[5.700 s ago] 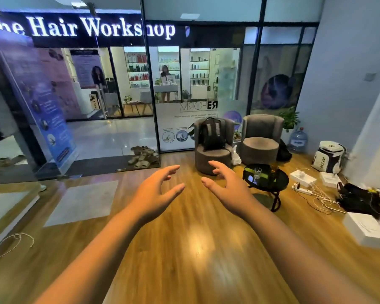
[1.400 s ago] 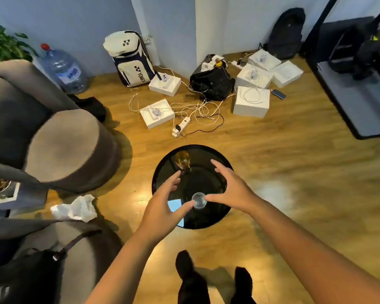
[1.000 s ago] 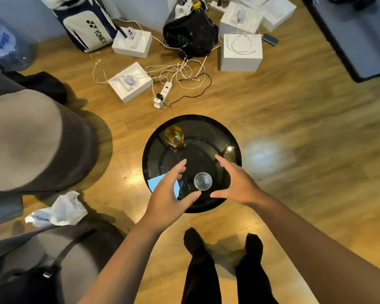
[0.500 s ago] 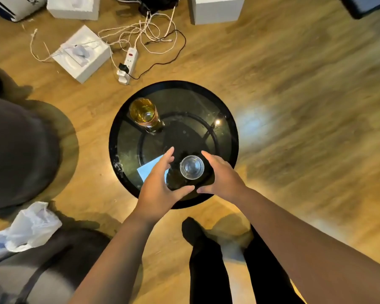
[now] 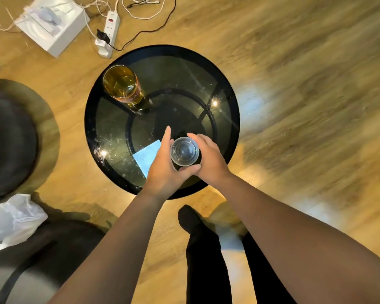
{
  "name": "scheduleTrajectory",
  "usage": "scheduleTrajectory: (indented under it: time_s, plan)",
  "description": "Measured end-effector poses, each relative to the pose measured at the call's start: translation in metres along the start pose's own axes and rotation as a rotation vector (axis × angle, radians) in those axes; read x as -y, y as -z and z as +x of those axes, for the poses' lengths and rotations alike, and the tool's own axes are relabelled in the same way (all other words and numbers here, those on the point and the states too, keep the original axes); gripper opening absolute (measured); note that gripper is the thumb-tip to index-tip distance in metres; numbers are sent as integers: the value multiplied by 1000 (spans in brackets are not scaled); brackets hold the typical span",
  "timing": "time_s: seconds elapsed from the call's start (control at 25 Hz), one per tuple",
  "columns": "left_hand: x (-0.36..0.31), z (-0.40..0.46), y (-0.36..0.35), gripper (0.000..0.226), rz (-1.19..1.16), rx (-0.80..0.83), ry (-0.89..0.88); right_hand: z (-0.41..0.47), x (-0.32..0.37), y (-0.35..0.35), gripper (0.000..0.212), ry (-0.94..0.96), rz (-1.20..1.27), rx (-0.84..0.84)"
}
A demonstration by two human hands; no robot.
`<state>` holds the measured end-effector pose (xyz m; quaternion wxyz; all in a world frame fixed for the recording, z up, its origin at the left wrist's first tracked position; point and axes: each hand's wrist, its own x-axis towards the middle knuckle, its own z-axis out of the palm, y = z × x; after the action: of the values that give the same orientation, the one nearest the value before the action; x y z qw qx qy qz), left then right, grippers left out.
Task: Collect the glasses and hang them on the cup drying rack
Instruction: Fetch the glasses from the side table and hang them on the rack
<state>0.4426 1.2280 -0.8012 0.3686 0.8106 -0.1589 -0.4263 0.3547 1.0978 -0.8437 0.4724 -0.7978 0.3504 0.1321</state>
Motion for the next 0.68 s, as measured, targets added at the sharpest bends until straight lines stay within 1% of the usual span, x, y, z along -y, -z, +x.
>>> scheduleTrajectory:
  time_s: [0.12, 0.24, 0.36, 0.48, 0.6, 0.68]
  plan:
    - [-3, 1, -4, 132, 15, -49, 7, -3, 3, -5, 74, 1, 112, -46]
    - [-10, -1, 1, 130, 21, -54, -23, -12, 6, 3, 78, 8, 168, -76]
    - [-30, -6, 11, 124, 9, -29, -92, -22, 13, 27, 82, 57, 214, -99]
    - [-73, -21, 26, 112, -32, -33, -153, -38, 36, 66, 79, 126, 288, -132]
    - [-128, -38, 40, 97, -49, -64, -228, -55, 69, 110, 80, 175, 309, -203]
    - [-170, -51, 47, 91, -44, -70, -301, -68, 91, 146, 78, 213, 332, -259]
